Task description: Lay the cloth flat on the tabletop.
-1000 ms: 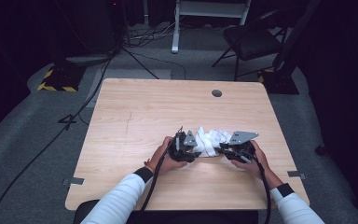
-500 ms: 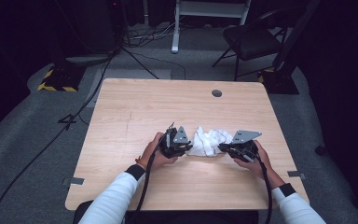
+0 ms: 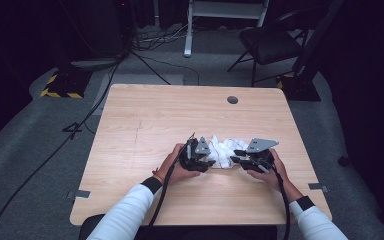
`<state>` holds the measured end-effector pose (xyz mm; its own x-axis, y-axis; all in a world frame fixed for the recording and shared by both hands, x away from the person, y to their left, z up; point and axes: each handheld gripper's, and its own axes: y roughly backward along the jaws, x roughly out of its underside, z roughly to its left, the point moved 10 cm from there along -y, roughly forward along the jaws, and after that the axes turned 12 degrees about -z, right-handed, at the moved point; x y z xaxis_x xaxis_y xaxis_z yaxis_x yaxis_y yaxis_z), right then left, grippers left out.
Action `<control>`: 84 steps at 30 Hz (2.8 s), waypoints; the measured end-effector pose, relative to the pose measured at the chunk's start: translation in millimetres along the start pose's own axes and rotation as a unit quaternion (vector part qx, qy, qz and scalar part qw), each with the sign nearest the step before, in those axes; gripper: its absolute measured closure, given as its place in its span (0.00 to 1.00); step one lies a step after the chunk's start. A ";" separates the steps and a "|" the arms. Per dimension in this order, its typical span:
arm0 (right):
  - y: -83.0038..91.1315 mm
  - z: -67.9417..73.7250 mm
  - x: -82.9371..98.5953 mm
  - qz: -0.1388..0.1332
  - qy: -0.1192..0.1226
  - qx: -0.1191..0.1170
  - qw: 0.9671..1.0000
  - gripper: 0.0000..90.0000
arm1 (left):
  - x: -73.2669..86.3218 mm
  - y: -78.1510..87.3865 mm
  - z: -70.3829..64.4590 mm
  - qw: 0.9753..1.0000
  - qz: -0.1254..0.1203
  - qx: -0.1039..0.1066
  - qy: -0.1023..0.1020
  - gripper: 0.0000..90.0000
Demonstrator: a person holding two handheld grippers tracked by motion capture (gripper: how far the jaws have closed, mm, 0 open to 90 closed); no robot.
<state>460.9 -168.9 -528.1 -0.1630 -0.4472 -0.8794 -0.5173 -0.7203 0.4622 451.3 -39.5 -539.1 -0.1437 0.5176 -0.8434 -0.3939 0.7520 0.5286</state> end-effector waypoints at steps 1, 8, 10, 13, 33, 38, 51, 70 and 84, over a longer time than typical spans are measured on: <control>-1.6 2.5 0.5 0.003 0.006 -0.002 1.000 0.83 | -0.2 -0.7 0.1 1.000 0.000 0.002 -0.006 0.71; 3.2 7.4 -2.4 0.002 0.027 -0.008 1.000 0.94 | -4.0 12.1 3.0 1.000 -0.011 0.009 -0.018 0.91; 7.3 5.7 -5.0 -0.003 0.030 -0.002 1.000 0.95 | -7.7 17.9 4.4 0.999 -0.020 0.008 -0.024 0.92; 14.4 2.6 -11.8 -0.016 0.027 0.009 0.999 0.95 | -13.5 28.2 7.5 0.999 -0.033 0.010 -0.021 0.92; 40.4 -6.0 -37.5 -0.066 0.027 0.038 0.997 0.96 | -9.0 56.9 28.6 0.999 -0.028 -0.025 -0.029 0.95; 47.5 -14.8 -38.1 -0.071 0.022 0.056 0.996 0.96 | 2.7 69.7 48.5 0.998 -0.028 -0.052 0.001 1.00; 44.4 -19.3 -30.4 -0.057 0.017 0.067 0.996 0.96 | -33.7 42.2 -27.8 0.997 -0.064 0.043 -0.030 0.59; 43.8 -12.2 -31.9 -0.060 0.023 0.055 0.996 0.96 | -22.2 -6.1 -11.7 1.000 -0.022 -0.002 0.014 0.86; 63.0 -26.6 -43.4 -0.091 0.007 0.085 0.992 0.96 | -41.5 60.8 8.2 0.998 -0.062 -0.017 -0.019 0.95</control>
<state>457.7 -208.9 -457.7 -0.0438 -0.3261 -0.9443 -0.6723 -0.6896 0.2693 440.7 -11.9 -471.2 -0.0580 0.4373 -0.8974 -0.4380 0.7966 0.4165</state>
